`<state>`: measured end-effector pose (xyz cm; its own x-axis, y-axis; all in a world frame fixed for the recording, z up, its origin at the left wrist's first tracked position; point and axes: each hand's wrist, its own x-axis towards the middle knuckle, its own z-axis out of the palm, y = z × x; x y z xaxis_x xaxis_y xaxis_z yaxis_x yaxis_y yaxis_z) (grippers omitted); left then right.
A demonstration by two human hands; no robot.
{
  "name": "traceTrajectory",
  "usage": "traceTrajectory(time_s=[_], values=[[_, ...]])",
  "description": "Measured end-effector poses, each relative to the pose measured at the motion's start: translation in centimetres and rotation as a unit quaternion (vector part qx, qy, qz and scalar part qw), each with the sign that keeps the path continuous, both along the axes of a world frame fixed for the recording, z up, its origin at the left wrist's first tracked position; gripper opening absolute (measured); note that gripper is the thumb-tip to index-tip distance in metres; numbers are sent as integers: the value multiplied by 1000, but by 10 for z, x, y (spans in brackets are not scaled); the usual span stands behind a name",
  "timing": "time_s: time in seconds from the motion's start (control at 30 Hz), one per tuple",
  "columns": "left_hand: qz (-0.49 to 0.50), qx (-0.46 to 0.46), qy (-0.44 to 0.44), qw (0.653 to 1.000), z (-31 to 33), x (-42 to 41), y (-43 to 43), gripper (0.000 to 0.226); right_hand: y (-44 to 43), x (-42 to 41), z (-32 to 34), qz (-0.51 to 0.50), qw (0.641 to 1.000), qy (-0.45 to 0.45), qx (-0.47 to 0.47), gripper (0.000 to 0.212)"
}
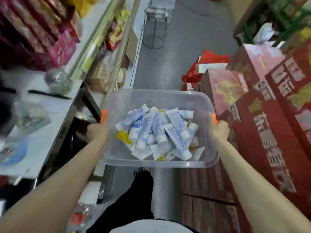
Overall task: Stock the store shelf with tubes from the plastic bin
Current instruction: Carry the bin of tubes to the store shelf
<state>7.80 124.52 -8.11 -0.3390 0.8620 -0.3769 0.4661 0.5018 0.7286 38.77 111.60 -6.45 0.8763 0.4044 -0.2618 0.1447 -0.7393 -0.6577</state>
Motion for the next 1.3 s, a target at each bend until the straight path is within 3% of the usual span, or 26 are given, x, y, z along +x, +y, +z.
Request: traceTrajectory(time_s=[0.2, 0.27, 0.33, 0.53, 0.7, 0.83, 1.03, 1.2, 1.3], values=[[-1, -8, -25, 1000, 1, 81, 169, 86, 156, 76, -3, -42, 999, 35, 1, 67], [-22, 49, -23, 998, 19, 111, 222, 79, 206, 100, 1, -49, 998, 40, -3, 58], [-37, 102, -43, 993, 22, 138, 269, 92, 251, 122, 8, -36, 999, 39, 0, 55], [-24, -8, 6, 1000, 15, 216, 428, 96, 411, 211, 7, -19, 999, 30, 18, 65], [18, 35, -47, 998, 14, 302, 564, 77, 553, 299, -4, -4, 999, 42, 29, 60], [20, 47, -49, 998, 21, 368, 671, 76, 669, 370, -3, -4, 999, 37, 34, 66], [23, 53, -41, 998, 26, 455, 825, 55, 833, 465, 1, 2, 999, 35, 40, 59], [40, 19, -54, 998, 8, 533, 971, 77, 977, 545, -6, 1, 999, 37, 38, 57], [58, 21, -80, 995, 6, 581, 1051, 75, 1059, 591, -2, 1, 999, 39, 36, 58]])
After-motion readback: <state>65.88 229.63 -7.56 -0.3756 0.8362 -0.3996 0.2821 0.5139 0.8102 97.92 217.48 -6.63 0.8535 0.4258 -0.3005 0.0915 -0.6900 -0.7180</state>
